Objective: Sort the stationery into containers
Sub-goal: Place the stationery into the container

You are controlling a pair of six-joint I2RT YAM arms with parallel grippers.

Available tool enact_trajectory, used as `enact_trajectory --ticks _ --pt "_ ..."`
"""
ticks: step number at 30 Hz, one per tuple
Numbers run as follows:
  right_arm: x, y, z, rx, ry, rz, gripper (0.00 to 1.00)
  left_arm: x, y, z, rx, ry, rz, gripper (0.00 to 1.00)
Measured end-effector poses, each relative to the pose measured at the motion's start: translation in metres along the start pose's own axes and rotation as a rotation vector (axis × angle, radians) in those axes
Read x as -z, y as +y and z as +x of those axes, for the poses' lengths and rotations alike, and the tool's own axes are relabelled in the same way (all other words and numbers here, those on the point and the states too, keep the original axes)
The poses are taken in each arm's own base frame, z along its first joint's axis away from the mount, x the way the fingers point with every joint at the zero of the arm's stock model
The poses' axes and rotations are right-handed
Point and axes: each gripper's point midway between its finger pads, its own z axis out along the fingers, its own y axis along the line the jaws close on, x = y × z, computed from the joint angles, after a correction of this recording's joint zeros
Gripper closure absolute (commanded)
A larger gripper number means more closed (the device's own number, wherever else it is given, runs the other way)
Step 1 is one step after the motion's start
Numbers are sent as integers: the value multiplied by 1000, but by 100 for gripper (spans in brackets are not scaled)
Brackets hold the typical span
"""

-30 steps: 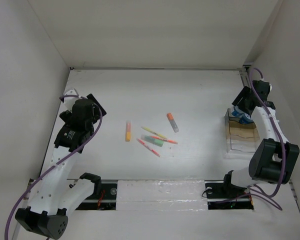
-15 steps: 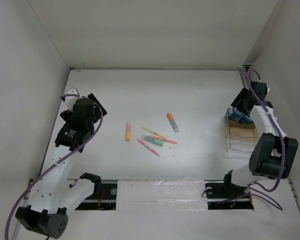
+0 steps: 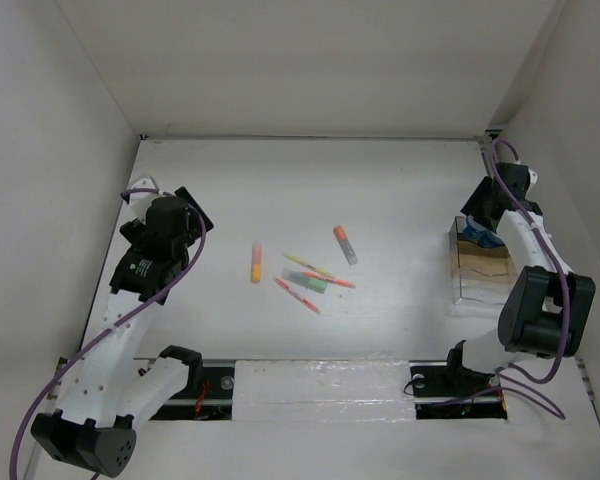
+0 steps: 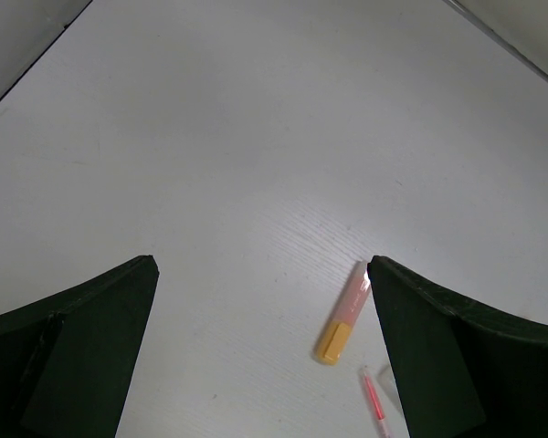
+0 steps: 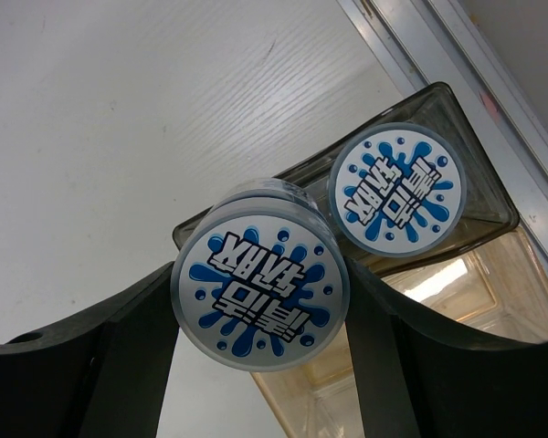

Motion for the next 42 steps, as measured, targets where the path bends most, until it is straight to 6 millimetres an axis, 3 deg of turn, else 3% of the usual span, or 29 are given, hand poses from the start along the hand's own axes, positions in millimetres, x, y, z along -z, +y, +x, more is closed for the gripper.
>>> enact_trajectory --ticks 19,32,42 --pt "0 14 1 28 -10 15 100 7 2 -6 17 -25 13 0" --pt "3 10 4 34 -13 53 100 7 2 -6 17 -25 13 0" --pt "2 -3 29 55 52 90 99 7 2 -6 17 -25 13 0"
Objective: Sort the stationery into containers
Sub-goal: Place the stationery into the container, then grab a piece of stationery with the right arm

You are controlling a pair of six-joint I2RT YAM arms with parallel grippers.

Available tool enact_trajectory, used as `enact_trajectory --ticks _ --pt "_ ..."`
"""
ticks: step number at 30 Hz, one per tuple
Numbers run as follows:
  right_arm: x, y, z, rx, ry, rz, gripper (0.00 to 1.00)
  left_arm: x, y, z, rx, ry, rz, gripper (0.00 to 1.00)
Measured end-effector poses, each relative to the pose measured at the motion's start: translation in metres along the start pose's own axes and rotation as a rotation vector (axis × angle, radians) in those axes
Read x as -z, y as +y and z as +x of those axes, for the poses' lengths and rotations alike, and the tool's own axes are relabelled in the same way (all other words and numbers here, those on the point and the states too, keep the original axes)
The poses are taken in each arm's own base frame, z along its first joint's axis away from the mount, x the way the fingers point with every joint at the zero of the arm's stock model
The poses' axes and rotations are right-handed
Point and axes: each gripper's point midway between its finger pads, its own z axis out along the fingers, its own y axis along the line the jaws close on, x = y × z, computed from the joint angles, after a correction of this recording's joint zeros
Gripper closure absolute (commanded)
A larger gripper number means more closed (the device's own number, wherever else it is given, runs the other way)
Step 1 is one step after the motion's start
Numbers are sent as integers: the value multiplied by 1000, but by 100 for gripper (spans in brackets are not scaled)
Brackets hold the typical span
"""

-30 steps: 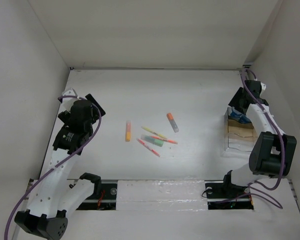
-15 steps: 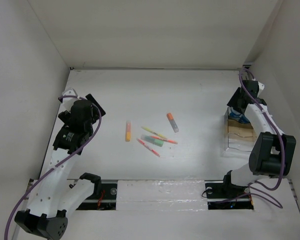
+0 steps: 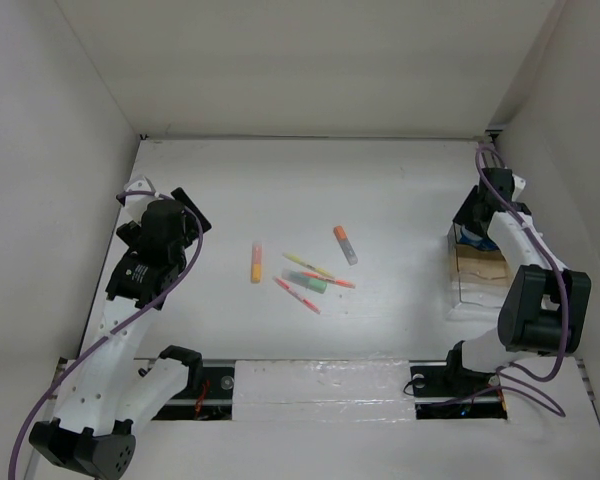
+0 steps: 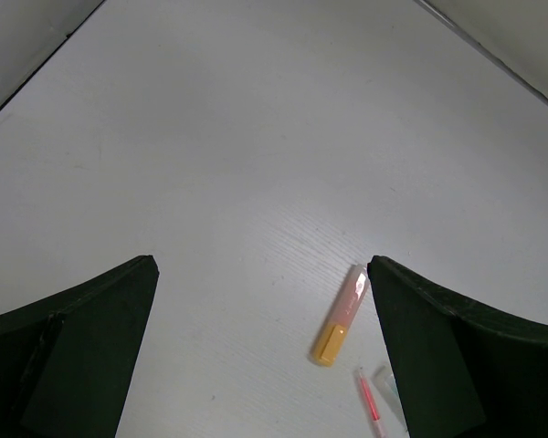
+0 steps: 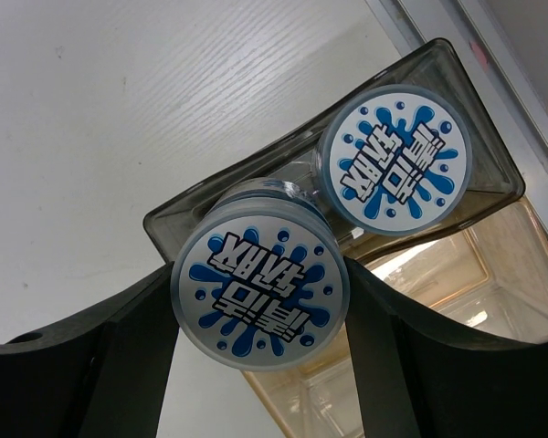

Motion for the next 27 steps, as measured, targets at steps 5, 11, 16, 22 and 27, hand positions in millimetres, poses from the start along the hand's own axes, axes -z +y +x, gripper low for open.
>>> enact_trajectory --ticks 5,11,16,22,27 --pt "0 0 2 2 5 1 56 0 0 0 0 0 0 0" --pt "3 4 1 -6 4 -29 0 0 0 0 0 0 0 0" --pt "20 13 -12 1 -37 -68 0 0 0 0 0 0 0 0" --pt "46 37 -33 25 -114 -127 0 0 0 0 0 0 0 0" --pt "91 94 -21 132 -159 -321 0 0 1 0 0 -2 -5 0"
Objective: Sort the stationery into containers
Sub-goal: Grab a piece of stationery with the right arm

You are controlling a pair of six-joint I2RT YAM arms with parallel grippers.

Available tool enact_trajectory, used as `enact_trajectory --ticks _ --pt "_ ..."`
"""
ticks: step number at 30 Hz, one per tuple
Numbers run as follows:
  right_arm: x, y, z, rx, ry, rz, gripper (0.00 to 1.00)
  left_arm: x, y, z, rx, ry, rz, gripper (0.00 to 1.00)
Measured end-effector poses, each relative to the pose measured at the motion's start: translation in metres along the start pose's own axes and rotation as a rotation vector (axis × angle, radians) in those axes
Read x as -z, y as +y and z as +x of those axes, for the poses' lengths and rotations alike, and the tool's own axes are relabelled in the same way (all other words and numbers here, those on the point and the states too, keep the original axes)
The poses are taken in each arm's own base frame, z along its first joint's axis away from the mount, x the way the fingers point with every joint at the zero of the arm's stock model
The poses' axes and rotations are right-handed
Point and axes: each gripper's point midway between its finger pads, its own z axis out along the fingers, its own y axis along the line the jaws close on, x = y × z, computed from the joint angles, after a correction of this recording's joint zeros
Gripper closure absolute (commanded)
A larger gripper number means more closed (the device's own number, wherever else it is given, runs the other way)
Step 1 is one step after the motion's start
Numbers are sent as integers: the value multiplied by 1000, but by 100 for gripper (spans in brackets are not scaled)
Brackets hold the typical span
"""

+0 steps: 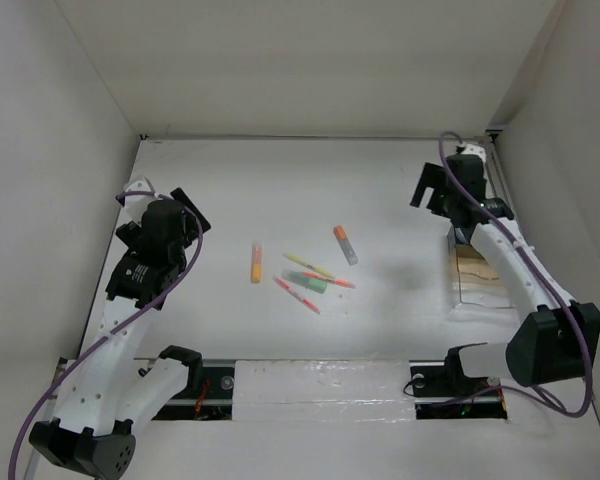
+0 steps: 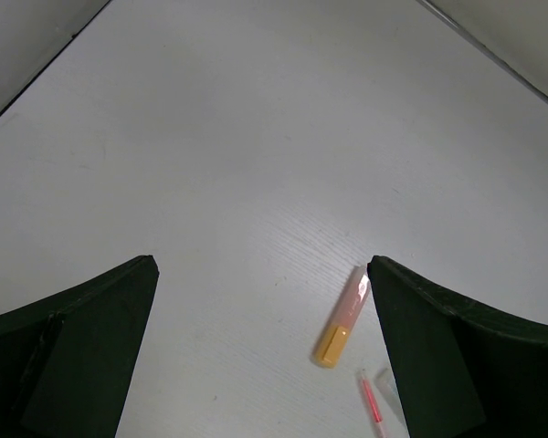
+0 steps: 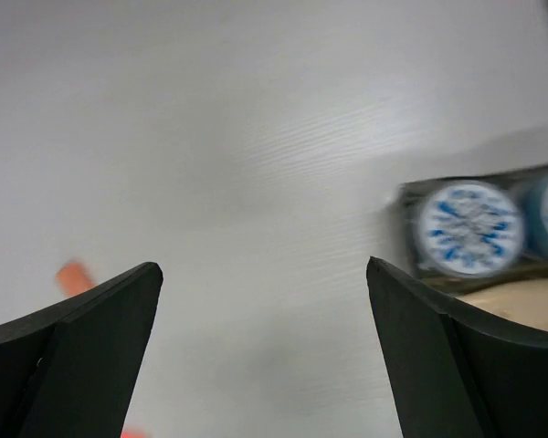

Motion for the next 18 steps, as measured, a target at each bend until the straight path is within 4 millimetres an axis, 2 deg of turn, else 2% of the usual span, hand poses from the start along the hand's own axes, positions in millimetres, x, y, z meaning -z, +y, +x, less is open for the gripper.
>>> enact_trajectory --ticks 3,5,8,13,16,18 --pt "14 63 19 115 17 -175 3 0 3 0 5 -4 -14 0" --pt "20 102 42 195 57 -288 4 0 4 0 6 -6 -23 0" --pt "22 148 81 306 125 -403 12 -1 5 -1 10 -8 -33 0" --pt "1 192 140 446 252 -445 14 -2 6 1 6 -5 -39 0" --pt "-13 203 167 500 307 -427 14 -2 6 1 6 -3 -40 0" --pt "-20 207 177 521 325 -408 14 -3 6 2 5 -1 -42 0"
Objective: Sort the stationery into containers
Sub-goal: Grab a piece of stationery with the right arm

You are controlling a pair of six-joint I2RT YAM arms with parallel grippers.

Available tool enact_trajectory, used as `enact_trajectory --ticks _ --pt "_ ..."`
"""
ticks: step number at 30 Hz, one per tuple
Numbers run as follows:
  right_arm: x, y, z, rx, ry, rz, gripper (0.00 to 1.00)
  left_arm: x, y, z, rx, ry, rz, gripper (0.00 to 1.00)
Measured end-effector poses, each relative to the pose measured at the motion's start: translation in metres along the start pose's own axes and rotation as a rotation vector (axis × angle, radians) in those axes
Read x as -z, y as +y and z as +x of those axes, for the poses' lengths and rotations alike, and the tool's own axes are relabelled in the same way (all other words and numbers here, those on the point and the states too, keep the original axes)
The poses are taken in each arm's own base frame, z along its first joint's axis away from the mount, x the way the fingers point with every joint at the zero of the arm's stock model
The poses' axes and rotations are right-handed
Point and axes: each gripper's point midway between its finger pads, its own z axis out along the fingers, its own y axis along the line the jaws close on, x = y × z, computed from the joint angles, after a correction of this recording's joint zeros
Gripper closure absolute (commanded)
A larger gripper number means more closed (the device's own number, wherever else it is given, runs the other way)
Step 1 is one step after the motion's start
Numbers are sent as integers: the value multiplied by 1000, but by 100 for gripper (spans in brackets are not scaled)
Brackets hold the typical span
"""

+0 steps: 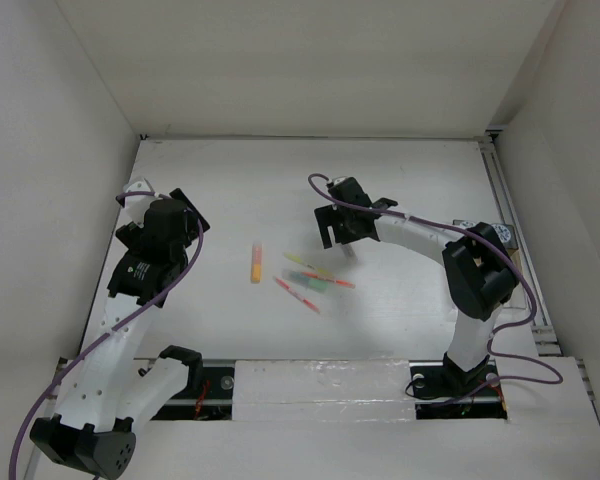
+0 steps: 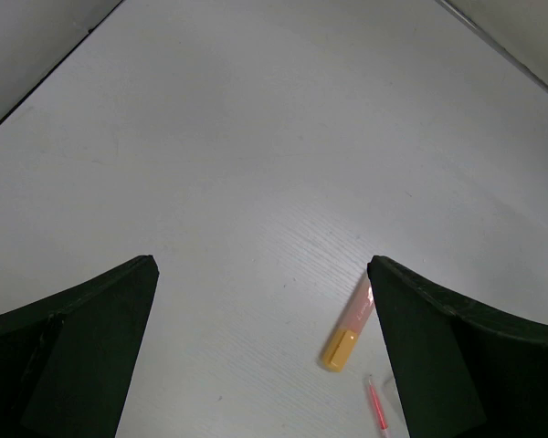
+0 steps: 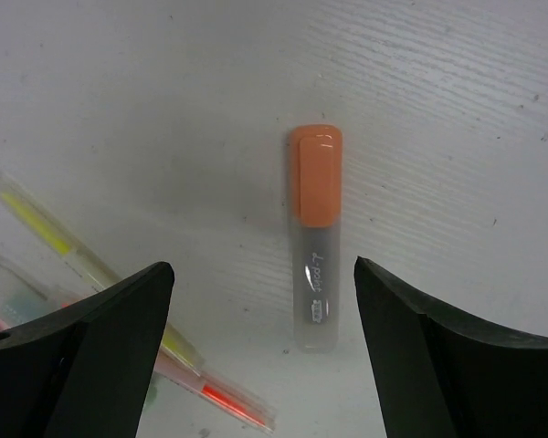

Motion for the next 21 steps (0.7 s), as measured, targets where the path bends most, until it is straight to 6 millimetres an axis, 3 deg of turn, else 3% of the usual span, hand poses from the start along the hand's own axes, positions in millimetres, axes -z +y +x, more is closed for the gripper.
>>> enact_trajectory --ticks 15,21 --pt "-19 -7 11 7 40 70 17 -1 0 1 -2 3 0 0" --pt "-28 -12 33 4 94 87 32 0 0 0 -1 1 1 0"
